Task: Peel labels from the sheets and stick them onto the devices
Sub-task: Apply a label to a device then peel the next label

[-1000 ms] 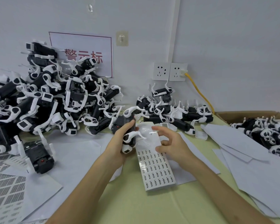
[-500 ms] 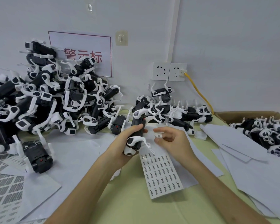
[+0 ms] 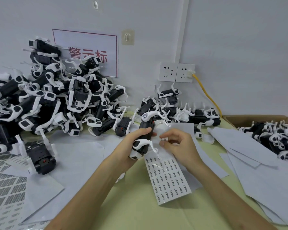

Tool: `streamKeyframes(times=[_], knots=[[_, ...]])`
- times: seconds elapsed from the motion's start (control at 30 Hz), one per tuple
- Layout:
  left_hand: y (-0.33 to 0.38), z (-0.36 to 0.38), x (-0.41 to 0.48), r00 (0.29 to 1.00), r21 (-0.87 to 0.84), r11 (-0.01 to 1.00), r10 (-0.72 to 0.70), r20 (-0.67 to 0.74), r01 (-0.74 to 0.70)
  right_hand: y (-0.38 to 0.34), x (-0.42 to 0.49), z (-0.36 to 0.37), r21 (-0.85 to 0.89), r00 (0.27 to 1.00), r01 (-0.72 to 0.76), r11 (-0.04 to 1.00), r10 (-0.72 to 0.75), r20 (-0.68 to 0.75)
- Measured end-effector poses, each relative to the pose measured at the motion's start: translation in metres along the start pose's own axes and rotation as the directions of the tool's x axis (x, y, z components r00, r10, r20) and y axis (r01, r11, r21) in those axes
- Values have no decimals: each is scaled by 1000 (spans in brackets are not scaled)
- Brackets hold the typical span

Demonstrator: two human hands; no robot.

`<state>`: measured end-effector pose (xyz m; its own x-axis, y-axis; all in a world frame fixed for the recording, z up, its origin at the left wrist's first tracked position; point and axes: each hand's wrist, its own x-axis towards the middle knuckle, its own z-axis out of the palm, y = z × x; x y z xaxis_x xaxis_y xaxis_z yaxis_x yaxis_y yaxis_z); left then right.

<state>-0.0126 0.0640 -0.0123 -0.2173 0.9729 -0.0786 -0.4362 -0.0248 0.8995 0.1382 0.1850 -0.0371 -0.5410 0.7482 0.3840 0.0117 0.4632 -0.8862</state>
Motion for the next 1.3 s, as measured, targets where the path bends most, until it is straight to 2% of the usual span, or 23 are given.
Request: streamKeyframes(times=[0.13,0.53,0.67,0.83,1.03,1.3], knots=[[0,0,-1,1000,44,999,4,-2,-4,2,0,1,-34,999,46,998,-46,19],[0,2,-3,1000,82,996,-17,-17,18,4,1,0,-62,999,38,997,-36,22],[0,0,-1,999,23,1000,-8,-40,9,4,2,-2,-45,998,36,998,-37,-40],[-2,3,-1,999,-50,999,-14,-47,12,3,-2,-2,-165,991,92,982,-106,-77],[0,2,-3,999,-135,991,7,-50,-13,-2,-3,-4,-216,982,170,962,-183,-43],[-4,1,-4,1000,-234,972,9,-2,-9,-2,-5,2,-143,981,174,974,-184,-58]])
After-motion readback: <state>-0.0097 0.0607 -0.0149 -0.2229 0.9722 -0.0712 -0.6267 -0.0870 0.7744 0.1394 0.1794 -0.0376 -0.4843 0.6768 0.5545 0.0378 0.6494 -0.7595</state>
